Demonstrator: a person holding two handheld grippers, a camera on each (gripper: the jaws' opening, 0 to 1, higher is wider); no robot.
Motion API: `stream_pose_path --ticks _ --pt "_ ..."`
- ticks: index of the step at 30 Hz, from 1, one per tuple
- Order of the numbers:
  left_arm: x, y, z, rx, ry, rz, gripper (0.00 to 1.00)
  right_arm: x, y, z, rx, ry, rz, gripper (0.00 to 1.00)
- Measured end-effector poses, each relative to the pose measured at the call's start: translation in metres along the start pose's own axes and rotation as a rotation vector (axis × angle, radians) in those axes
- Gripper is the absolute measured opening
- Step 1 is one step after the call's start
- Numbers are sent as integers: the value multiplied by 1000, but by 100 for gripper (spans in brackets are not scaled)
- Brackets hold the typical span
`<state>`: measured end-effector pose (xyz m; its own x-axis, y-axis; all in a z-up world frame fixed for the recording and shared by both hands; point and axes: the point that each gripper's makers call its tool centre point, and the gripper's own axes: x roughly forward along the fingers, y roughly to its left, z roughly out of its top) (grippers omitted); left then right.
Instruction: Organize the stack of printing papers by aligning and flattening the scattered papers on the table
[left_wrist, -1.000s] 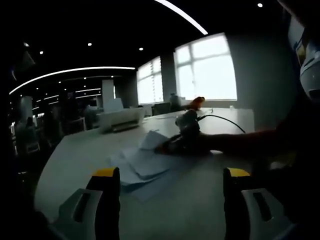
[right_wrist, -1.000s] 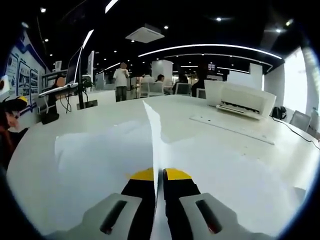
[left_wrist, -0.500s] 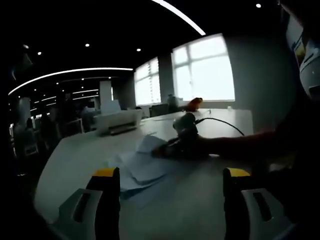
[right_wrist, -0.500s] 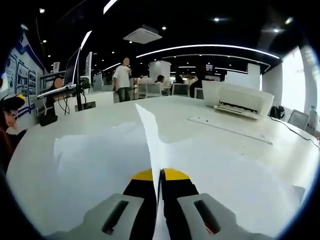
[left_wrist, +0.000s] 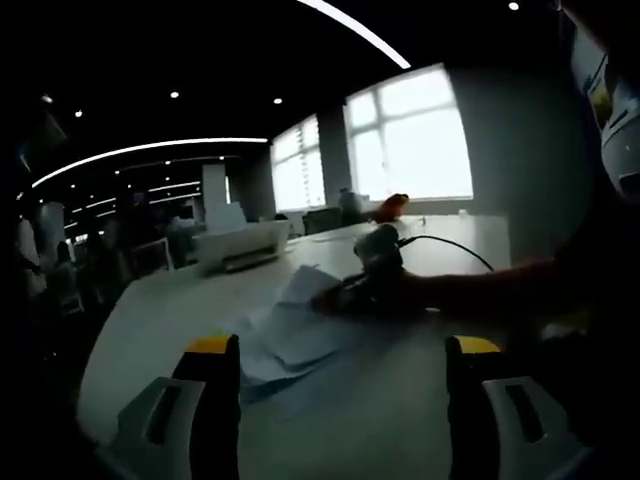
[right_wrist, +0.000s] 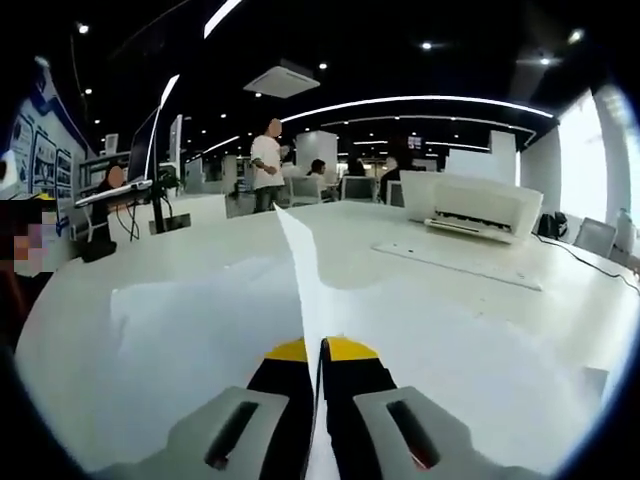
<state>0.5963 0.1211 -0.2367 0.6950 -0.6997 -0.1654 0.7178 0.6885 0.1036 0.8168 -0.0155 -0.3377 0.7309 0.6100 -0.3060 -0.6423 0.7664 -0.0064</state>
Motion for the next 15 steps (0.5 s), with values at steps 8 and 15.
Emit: stream_pose_path --ticks 8,15 --pt "-9 5 -1 1 -3 25 87 -5 -3 2 -65 3 -38 0" --pt "-12 3 -2 -8 -9 26 87 -11 0 10 -130 2 -65 0"
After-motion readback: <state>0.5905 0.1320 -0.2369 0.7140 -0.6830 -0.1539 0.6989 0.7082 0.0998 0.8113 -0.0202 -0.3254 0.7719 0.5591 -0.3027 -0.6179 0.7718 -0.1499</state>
